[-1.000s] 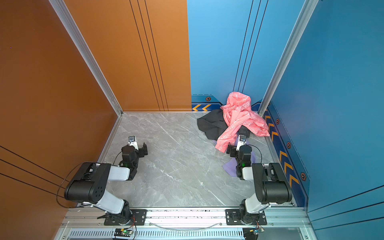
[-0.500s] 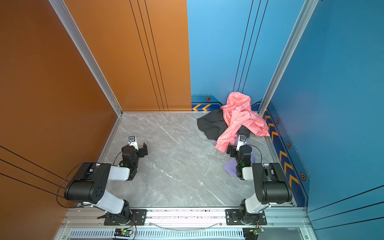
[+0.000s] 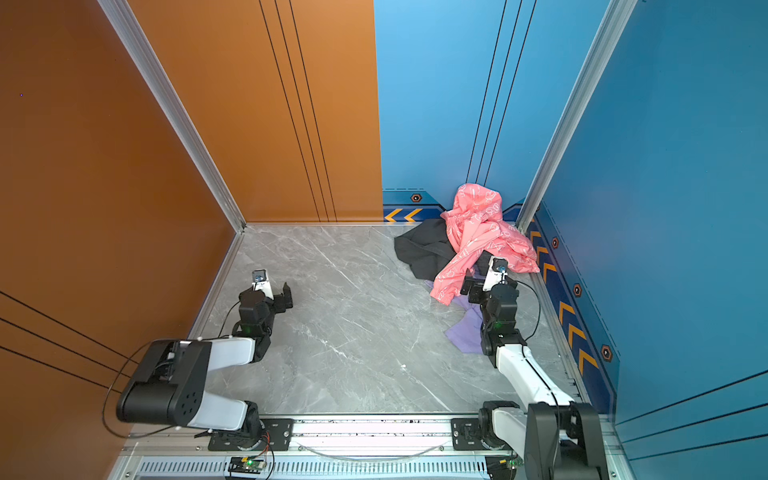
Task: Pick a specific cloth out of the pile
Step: 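Reach the right gripper down and grasp the lavender shirt under the pink hoodie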
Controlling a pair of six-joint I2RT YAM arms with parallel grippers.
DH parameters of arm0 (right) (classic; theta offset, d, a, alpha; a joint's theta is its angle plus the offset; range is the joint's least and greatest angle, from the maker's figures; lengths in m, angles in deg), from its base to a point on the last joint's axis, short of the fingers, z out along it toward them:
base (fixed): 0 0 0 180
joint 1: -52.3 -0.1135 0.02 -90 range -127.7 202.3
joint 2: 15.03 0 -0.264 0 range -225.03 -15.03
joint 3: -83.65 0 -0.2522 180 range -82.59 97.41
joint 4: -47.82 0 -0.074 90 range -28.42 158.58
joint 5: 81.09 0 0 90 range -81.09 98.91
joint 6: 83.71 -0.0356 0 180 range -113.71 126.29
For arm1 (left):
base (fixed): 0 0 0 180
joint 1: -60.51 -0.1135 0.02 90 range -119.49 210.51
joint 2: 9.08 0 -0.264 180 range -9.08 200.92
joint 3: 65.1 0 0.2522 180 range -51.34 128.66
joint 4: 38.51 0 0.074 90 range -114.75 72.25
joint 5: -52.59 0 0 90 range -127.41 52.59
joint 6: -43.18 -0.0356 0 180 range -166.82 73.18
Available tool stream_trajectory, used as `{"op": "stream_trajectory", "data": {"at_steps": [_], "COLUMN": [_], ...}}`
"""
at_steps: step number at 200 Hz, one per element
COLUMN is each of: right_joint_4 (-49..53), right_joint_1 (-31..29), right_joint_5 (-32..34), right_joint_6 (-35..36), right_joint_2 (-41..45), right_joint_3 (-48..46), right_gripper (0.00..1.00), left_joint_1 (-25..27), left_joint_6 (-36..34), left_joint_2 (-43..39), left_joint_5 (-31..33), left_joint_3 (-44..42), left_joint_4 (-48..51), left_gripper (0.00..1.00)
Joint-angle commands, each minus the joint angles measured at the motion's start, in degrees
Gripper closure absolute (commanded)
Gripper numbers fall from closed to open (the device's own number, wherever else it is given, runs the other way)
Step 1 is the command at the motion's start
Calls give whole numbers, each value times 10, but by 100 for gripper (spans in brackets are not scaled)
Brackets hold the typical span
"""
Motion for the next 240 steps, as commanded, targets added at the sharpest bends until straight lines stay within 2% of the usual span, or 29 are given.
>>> {"op": "stream_trajectory", "data": {"at_steps": [1,18,32,59,74,99,125,163,173,187,204,227,240], "right_joint_4": [203,306,389,510,548,563,565,560,556,552,548,547,545], "right_joint_1": [-2,-1,-1,-2,-6,-21,-40,-52,-52,-52,-51,-50,-47], "right_joint_5": [22,25,24,19,11,2,14,19,20,17,14,15,13], "right_joint_6": [-26,-40,-52,-104,-129,-150,-176,-201,-204,-209,-209,-209,-209], "right_joint_2": [49,64,62,32,3,-51,-101,-162,-178,-201,-225,-247,-252], "right_joint_3": [49,86,119,162,173,168,170,175,177,181,188,195,196], "right_gripper": [0,1,2,11,13,22,32,40,48,52,66,71,79], "left_joint_1": [4,4,4,6,14,41,47,52,52,52,53,53,53], "left_joint_6": [23,35,24,-3,-10,-26,-27,-31,-30,-30,-30,-31,-32], "left_joint_2": [-97,-168,-205,-253,-266,-260,-243,-241,-240,-239,-239,-242,-243], "left_joint_5": [6,-40,-103,-245,-300,-312,-330,-330,-327,-329,-330,-325,-324], "left_joint_3": [29,72,95,106,95,94,102,104,105,105,106,105,105], "left_joint_4": [148,270,337,394,394,394,394,394,394,394,394,394,394], "left_gripper": [2,2,2,2,2,2,2,2,2,2,2,2,2]}}
